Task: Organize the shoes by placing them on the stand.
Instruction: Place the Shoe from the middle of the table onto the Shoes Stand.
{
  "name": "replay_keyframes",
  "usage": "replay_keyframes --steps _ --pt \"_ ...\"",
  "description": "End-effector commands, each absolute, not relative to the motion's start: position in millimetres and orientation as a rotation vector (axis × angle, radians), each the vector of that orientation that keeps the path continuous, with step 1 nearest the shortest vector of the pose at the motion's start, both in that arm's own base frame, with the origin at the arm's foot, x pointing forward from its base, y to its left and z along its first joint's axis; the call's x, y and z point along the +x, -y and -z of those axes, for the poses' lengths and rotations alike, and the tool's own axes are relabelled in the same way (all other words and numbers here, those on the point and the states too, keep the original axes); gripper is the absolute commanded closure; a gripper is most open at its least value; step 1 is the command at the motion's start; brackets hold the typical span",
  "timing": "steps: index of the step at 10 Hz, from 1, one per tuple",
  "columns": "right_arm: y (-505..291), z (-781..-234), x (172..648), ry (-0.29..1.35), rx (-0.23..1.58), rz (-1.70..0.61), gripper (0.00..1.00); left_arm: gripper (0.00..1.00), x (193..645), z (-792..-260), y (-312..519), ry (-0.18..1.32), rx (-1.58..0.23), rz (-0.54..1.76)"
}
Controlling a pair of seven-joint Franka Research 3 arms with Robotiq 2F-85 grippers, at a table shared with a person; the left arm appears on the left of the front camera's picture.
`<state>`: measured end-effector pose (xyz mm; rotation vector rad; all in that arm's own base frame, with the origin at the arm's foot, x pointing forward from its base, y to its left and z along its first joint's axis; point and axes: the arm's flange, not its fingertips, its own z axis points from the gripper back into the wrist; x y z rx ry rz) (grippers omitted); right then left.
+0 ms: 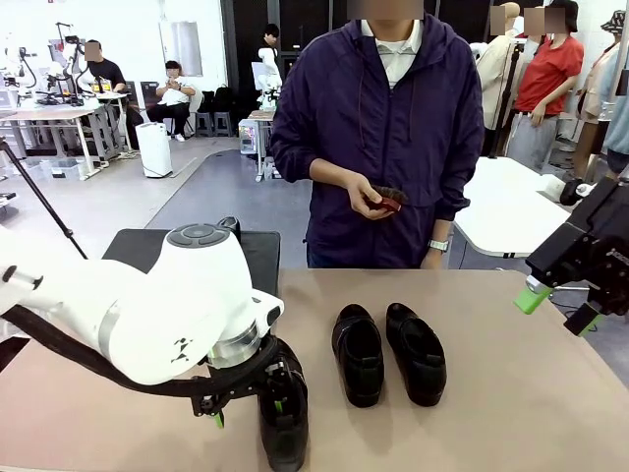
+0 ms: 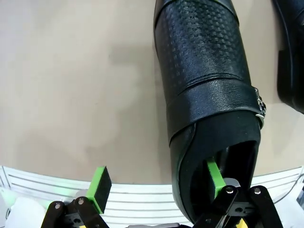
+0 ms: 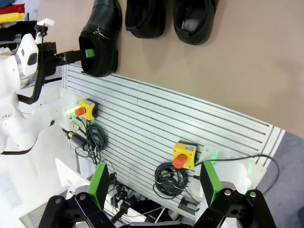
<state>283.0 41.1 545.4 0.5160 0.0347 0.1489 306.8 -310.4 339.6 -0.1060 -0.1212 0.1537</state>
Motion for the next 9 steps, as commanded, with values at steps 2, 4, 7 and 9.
replay_keyframes --steps 2,4,7,9 --pt "-39.8 -550.9 284.5 -0.042 0.519 -0.145 0.0 1.0 311.8 -339.1 316.7 0.153 -0.106 -0.176" --pt "-39.8 -550.9 284.5 -0.042 0.519 -0.145 0.0 1.0 311.7 -338.2 318.0 0.164 -0.105 -0.174" --pt "-39.8 -550.9 284.5 -0.042 0.519 -0.145 0.0 1.0 309.3 -338.3 322.4 0.182 -0.102 -0.16" --pt "-39.8 -550.9 284.5 -0.042 0.519 -0.145 0.0 1.0 308.5 -338.3 323.4 0.188 -0.104 -0.158"
